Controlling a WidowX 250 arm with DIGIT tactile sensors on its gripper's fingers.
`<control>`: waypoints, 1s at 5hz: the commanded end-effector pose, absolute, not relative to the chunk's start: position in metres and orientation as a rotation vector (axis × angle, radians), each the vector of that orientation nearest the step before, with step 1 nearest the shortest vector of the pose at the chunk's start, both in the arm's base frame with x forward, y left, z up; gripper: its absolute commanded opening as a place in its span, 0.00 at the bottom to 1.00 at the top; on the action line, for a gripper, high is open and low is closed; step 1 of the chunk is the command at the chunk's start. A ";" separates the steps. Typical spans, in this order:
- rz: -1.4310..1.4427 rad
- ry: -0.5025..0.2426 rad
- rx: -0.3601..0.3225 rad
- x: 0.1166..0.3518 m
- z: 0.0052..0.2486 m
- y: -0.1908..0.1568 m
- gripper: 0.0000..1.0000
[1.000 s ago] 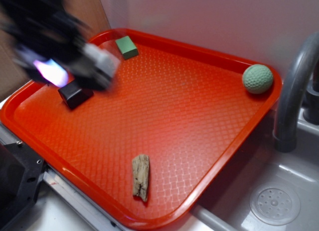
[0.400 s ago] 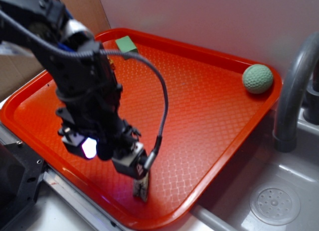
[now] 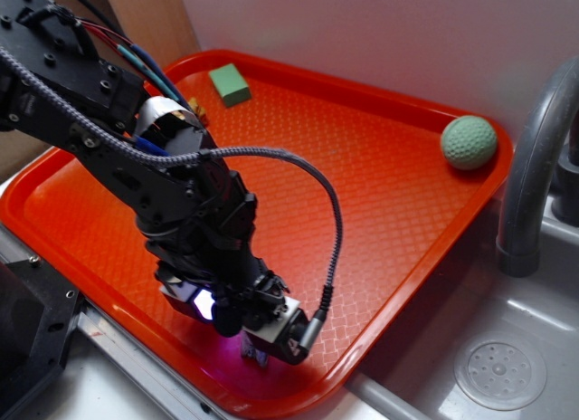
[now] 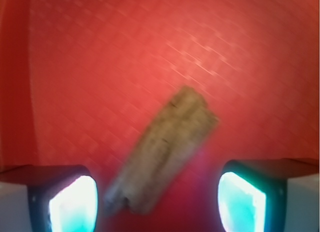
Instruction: Grab the wood chip.
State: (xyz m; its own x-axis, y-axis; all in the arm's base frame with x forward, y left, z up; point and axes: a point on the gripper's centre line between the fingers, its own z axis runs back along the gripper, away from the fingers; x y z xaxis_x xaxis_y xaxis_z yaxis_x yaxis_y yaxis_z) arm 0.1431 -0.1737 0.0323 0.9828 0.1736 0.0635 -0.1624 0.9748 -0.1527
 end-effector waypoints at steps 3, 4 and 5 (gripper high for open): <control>0.199 -0.013 -0.081 0.149 0.027 -0.170 0.00; 0.170 -0.081 -0.098 0.155 0.039 -0.147 0.00; 0.144 -0.141 -0.069 0.164 0.050 -0.123 0.00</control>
State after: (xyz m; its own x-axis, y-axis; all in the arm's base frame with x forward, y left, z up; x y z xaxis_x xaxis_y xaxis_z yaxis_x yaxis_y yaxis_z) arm 0.1580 -0.1207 0.0398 0.9861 0.1315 0.1014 -0.1273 0.9908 -0.0466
